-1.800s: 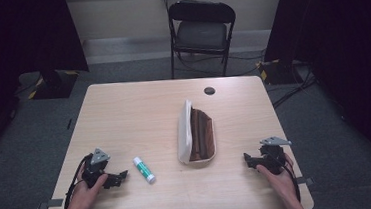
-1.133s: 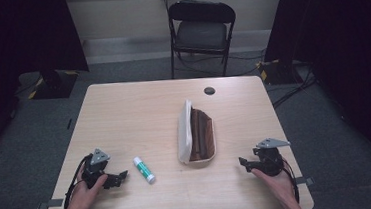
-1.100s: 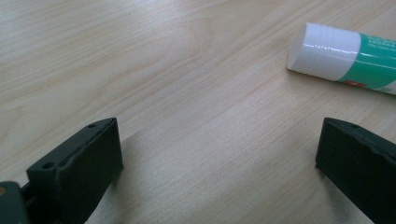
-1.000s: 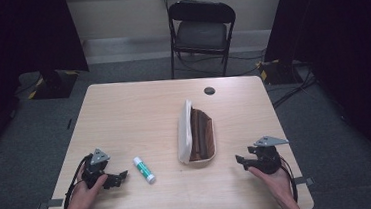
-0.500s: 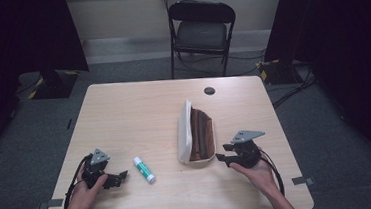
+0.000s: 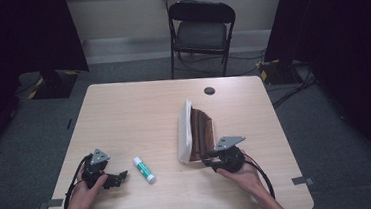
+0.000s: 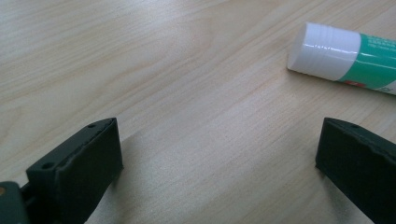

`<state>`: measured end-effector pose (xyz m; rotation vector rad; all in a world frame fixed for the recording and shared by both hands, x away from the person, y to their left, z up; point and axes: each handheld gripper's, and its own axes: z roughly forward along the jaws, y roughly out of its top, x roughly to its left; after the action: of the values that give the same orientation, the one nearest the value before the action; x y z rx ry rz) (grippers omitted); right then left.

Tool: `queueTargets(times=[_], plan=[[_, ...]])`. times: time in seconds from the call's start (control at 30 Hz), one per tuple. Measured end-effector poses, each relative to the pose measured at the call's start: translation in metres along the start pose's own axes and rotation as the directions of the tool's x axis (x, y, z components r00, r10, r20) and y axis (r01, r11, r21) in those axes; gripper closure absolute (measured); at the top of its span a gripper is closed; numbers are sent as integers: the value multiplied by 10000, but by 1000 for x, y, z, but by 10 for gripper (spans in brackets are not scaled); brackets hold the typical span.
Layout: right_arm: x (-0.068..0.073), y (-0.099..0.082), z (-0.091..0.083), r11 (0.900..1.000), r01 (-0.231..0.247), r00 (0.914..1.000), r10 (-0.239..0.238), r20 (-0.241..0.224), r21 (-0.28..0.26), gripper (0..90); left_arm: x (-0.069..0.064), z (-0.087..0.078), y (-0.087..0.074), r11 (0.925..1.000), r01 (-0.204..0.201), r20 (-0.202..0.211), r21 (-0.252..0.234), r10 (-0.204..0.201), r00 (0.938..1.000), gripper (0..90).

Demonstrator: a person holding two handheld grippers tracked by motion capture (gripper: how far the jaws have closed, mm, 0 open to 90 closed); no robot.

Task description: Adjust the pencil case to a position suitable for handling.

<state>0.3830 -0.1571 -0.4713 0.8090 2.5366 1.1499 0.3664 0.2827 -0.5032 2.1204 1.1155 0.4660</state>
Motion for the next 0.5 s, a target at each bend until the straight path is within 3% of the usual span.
queueTargets(times=[0.3, 0.5], plan=[[6, -2, 5, 9994, 313, 9995, -312, -75, 127, 722, 0, 0, 0, 10000, -1, -1, -1, 1, 10000, 0], [7, -2, 5, 10000, 18, 9996, -16, -270, 69, 796, 0, 0, 0, 10000, 0, 2, 1, 0, 10000, 0]])
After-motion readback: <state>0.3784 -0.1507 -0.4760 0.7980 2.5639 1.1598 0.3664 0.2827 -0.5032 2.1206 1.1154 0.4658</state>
